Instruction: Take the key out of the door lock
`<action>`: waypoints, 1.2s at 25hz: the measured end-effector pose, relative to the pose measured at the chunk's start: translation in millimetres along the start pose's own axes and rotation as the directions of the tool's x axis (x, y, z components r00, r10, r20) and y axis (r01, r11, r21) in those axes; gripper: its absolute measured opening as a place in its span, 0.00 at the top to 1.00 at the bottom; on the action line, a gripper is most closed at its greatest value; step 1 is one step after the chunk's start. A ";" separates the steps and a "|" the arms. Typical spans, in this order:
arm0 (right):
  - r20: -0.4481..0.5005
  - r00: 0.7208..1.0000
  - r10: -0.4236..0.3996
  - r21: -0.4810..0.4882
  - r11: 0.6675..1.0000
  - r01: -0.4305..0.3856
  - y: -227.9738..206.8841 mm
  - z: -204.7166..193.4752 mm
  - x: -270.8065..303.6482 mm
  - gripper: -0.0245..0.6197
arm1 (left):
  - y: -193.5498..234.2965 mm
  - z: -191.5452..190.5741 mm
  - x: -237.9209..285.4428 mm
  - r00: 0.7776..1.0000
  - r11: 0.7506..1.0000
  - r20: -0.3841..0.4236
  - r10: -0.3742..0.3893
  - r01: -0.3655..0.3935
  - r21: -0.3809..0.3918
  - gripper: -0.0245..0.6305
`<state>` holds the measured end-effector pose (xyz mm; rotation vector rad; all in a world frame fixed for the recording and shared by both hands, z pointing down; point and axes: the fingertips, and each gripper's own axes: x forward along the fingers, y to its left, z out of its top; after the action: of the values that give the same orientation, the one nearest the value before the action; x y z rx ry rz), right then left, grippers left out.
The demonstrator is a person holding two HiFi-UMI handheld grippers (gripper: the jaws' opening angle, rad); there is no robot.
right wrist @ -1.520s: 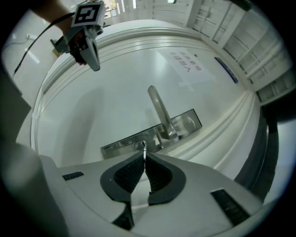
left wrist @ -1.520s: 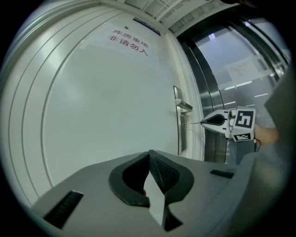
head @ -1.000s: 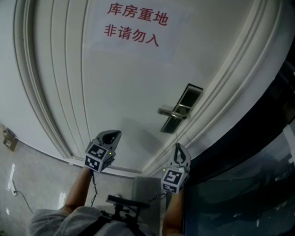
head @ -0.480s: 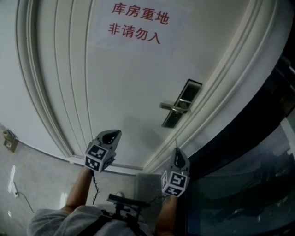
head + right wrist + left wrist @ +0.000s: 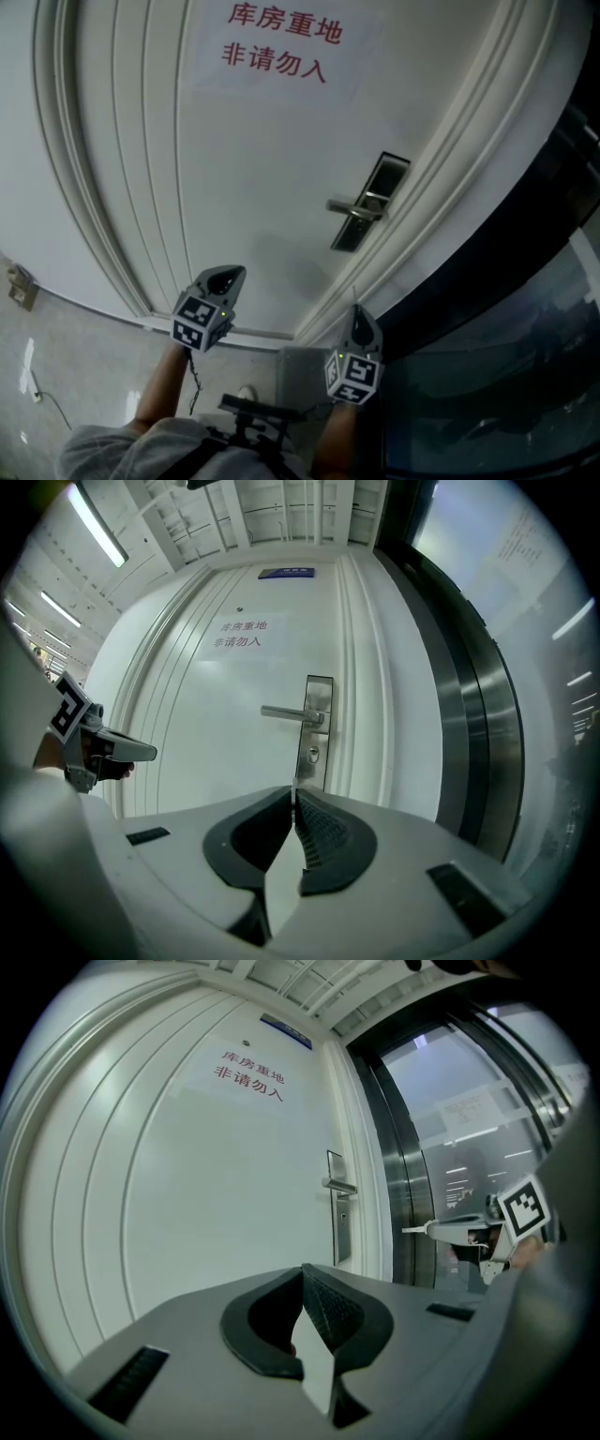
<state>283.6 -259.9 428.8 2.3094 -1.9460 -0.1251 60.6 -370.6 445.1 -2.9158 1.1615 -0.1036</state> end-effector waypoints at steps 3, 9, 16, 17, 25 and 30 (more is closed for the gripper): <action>-0.005 1.000 0.008 0.001 1.000 -0.008 -0.1 -2.6 -0.4 0.93 | -2.0 0.4 0.3 1.000 1.000 -0.001 -0.005 0.005 0.001 0.97; -0.015 1.000 0.012 -0.004 1.000 -0.012 -4.2 -5.6 1.9 0.93 | -5.3 1.4 4.9 1.000 1.000 -0.002 -0.004 0.004 0.004 0.97; -0.015 0.999 0.036 -0.006 0.999 -0.036 -7.1 -8.3 8.6 0.93 | -8.8 2.3 10.9 1.000 1.000 -0.003 0.004 -0.004 0.007 0.97; -0.018 0.999 0.038 -0.006 0.999 -0.038 -7.4 -9.1 9.1 0.93 | -8.8 2.0 11.4 1.000 1.000 -0.005 0.005 -0.005 0.008 0.97; -0.020 0.998 0.055 0.001 0.998 -0.055 -11.3 -14.4 14.9 0.93 | -11.0 0.8 15.0 1.000 1.000 -0.010 0.017 -0.017 0.007 0.97; -0.020 0.998 0.066 0.003 0.998 -0.066 -11.3 -13.8 16.8 0.93 | -12.0 1.1 14.8 1.000 1.000 -0.011 0.027 -0.027 0.006 0.97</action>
<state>299.5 -274.1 441.0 2.2360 -2.0109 -0.0932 79.6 -372.1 445.2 -2.8973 1.1998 -0.1236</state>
